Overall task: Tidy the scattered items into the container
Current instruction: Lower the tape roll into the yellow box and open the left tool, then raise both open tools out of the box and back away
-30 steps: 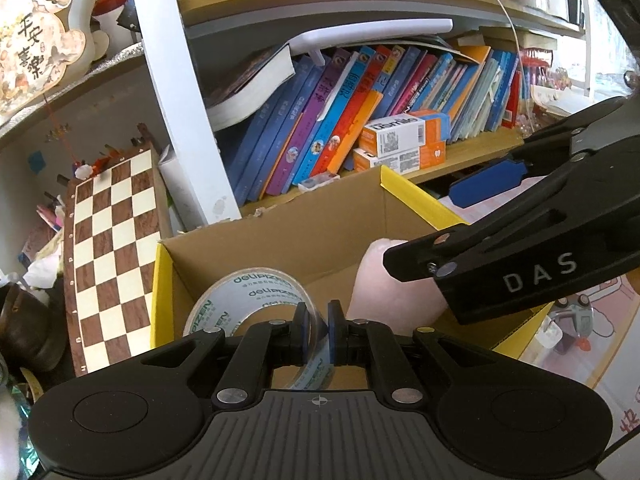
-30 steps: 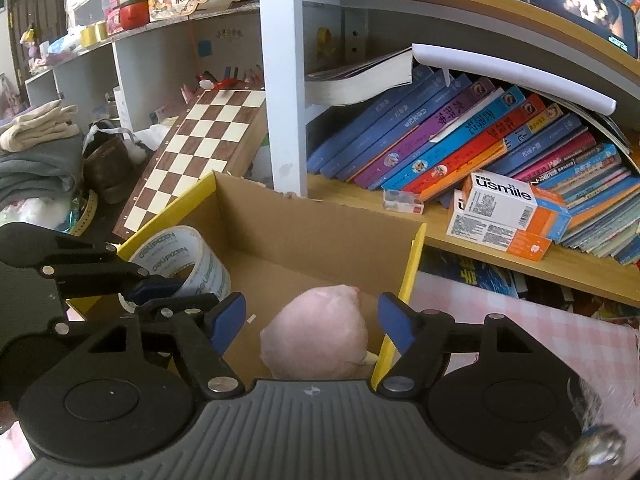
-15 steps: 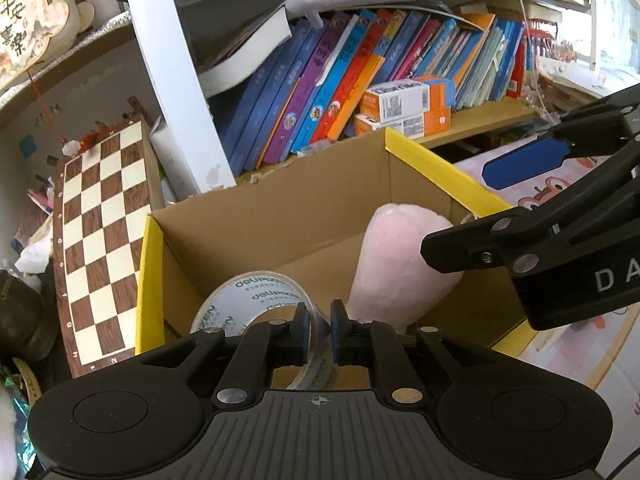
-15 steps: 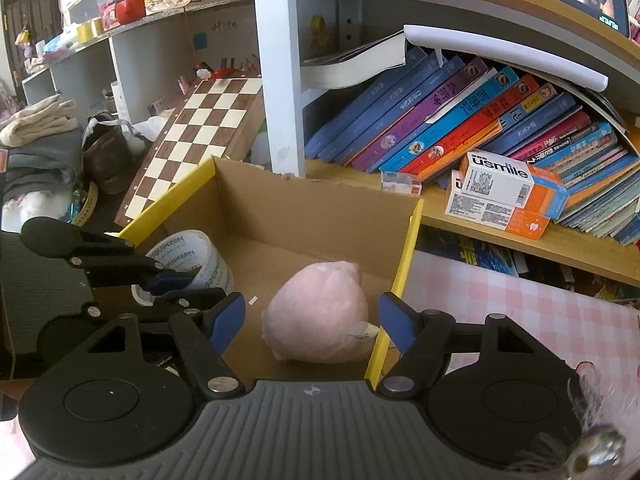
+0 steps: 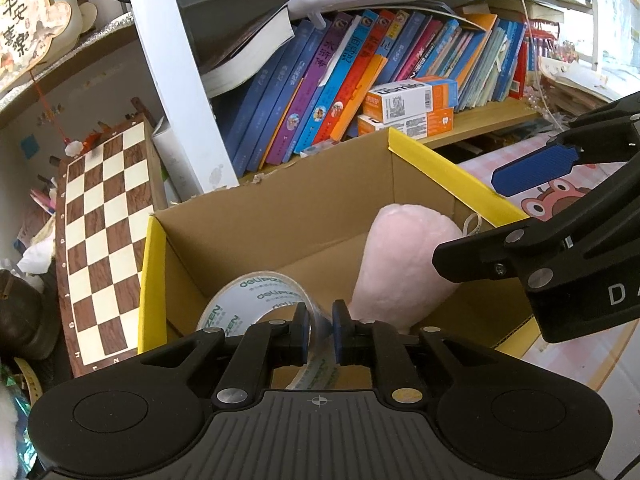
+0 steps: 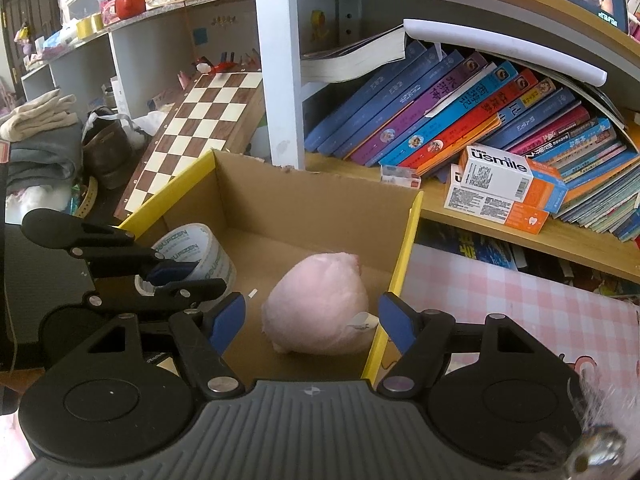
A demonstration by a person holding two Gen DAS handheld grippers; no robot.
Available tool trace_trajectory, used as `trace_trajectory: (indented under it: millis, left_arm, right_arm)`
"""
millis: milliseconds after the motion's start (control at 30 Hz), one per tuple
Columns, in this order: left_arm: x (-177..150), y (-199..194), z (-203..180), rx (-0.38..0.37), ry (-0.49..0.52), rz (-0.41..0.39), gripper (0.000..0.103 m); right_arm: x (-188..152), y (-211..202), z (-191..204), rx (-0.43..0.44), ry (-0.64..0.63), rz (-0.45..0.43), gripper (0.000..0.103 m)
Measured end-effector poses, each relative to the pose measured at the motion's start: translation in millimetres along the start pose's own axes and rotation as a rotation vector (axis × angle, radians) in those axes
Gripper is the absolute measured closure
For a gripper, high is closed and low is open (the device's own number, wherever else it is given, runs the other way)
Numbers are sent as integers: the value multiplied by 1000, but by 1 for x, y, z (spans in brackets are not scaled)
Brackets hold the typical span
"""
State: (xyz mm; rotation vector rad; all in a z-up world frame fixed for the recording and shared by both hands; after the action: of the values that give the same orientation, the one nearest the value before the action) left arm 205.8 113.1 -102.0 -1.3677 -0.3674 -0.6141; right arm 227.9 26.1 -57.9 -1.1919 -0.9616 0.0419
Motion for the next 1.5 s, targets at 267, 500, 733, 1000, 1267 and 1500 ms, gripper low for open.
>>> trace_trajectory:
  millis: [267,500,733,1000,1267,1500]
  left_arm:
    - [0,-2,2,4,-5,1,81]
    - [3,-9,2,15,-2,-17,73]
    - [6,-25,5,46,-2,-49,50]
    - [7,-49,4,75,6,-89,35]
    - [0,-70,-7,79,21,-110,27]
    - [-13,-76,-16,62,-18,-95,25]
  right_arm:
    - [0,-2,1,1,-8,-2,31]
    - [1,-4,2,4,-10,-2,31]
    - [0,-11,1,-1,-7,-8,31]
    - [-6,-25,1,-7,6,-20,28]
    - [-16,-41,0,-17,27,-31,23]
    - [-32,-48,-3,-31,55,-14,19]
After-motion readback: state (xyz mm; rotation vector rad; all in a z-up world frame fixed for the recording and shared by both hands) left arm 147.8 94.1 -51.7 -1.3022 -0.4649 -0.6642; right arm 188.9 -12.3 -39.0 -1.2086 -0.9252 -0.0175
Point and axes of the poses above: each gripper's, at about its wrist camera, not at the fingertips, and y roughly the way its jaws point, z to its left, x to its top, the point moved 10 cm from there along y, roughly the way its jaws point, and after that the axes turned 10 degrees about z, right-handed, at the moved point
